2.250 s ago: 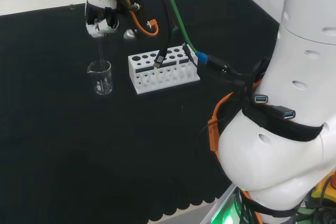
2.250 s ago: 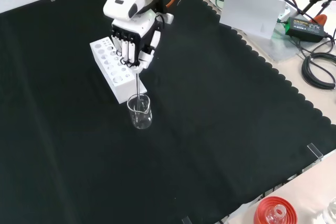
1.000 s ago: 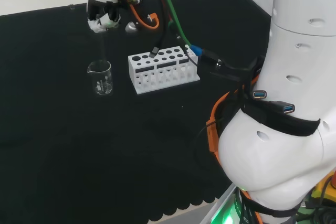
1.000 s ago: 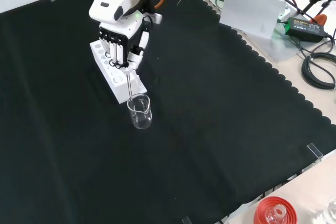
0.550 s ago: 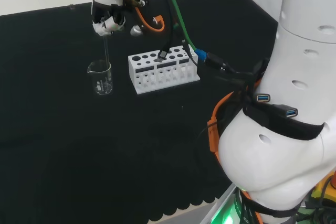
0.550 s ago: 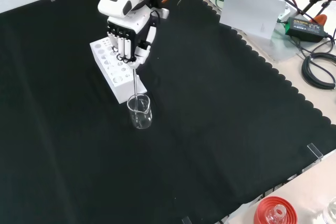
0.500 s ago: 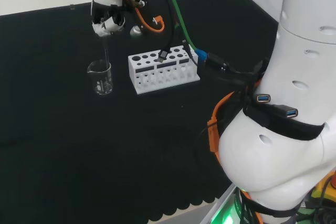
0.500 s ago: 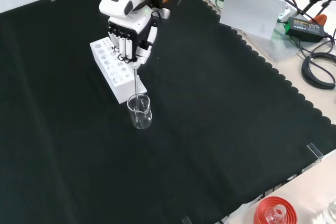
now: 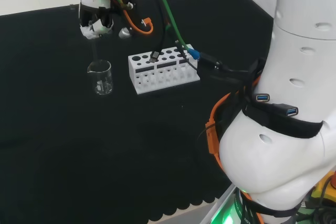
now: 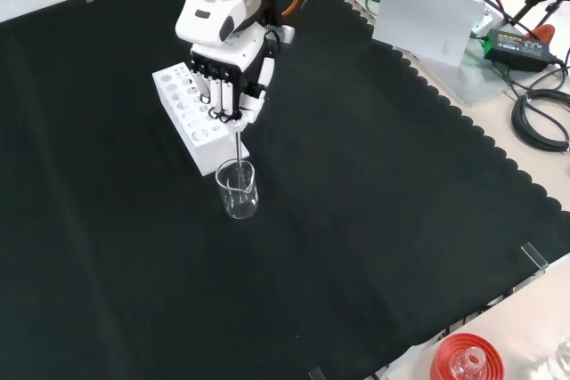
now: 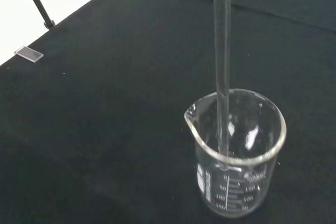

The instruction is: Stir in the beaker to the left of the white test tube rack with the glass rod.

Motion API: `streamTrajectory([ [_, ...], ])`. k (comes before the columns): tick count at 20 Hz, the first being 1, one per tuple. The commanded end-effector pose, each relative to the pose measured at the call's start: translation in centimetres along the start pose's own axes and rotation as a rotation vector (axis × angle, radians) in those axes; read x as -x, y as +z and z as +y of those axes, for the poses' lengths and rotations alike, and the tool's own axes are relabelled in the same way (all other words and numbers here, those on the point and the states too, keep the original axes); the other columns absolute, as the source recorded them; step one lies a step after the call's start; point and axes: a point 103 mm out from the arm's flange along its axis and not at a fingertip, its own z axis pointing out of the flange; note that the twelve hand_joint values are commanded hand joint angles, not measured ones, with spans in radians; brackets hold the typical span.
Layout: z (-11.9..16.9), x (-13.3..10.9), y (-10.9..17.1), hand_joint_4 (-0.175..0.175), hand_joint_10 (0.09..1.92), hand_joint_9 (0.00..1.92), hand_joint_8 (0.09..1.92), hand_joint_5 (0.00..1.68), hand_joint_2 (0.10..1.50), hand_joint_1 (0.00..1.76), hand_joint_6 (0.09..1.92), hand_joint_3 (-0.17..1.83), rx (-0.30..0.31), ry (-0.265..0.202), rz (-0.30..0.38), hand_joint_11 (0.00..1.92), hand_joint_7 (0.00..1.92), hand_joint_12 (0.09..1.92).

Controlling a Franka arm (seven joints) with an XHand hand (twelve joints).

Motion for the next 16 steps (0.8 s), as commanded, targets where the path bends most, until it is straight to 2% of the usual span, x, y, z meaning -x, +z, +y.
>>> streamTrajectory([
  [1, 1.9, 0.9, 0.1, -0.175, 0.53, 1.64, 0.77, 1.23, 1.09, 1.32, 0.39, -0.17, -0.005, -0.009, 0.013, 1.52, 1.29, 0.70],
  [5, 2.0, 1.4, -0.1, -0.175, 0.53, 1.64, 0.77, 1.23, 1.09, 1.32, 0.39, -0.17, -0.008, 0.000, 0.001, 1.52, 1.29, 0.71],
  [11, -0.1, 3.6, -0.8, -0.175, 0.53, 1.64, 0.77, 1.22, 1.09, 1.32, 0.39, -0.17, -0.004, 0.020, 0.002, 1.52, 1.29, 0.71],
  [16, -1.5, 3.3, -0.9, -0.175, 0.52, 1.64, 0.78, 1.22, 1.09, 1.32, 0.39, -0.17, -0.006, 0.028, -0.010, 1.52, 1.29, 0.71],
])
